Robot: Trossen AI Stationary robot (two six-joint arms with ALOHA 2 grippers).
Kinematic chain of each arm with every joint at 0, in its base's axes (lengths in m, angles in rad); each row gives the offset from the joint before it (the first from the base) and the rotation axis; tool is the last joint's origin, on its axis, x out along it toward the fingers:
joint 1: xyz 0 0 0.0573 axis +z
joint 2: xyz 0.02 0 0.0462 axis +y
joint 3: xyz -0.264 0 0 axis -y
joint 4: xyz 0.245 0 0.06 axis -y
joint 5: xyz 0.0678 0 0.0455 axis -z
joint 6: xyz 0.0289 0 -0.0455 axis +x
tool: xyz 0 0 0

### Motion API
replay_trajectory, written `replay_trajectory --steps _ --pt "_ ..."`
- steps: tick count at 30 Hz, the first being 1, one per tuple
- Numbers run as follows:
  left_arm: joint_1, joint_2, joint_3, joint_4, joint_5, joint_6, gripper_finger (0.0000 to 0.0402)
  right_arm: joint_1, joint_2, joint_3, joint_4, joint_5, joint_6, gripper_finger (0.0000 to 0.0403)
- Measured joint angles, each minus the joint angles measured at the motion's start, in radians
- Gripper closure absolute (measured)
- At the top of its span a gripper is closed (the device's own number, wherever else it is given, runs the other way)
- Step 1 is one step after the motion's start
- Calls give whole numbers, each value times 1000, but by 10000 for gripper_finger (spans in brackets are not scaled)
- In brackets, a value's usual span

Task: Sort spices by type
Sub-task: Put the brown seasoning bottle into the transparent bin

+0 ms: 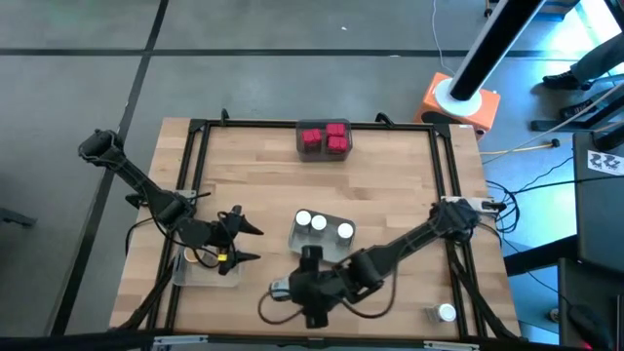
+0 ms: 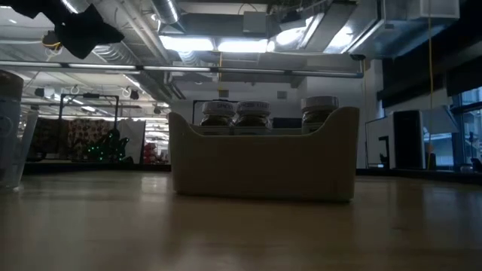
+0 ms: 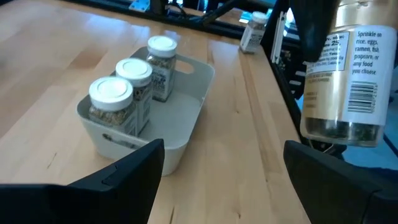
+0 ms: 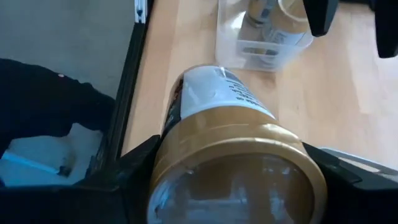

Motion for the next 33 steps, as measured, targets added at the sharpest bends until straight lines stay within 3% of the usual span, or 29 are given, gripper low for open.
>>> replay_trajectory --steps 4,13,31,33 --pt "0 0 -6 -30 0 -8 90 -37 48 55 -85 -69 31 122" --pt "2 0 -21 -44 -1 -21 90 -83 91 7 -256 -127 128 122" --pt "2 0 -21 -42 -26 24 90 -87 91 -194 -71 -130 129 121" --pt "2 0 -21 -42 -26 24 90 -87 91 -200 -59 -130 129 107"
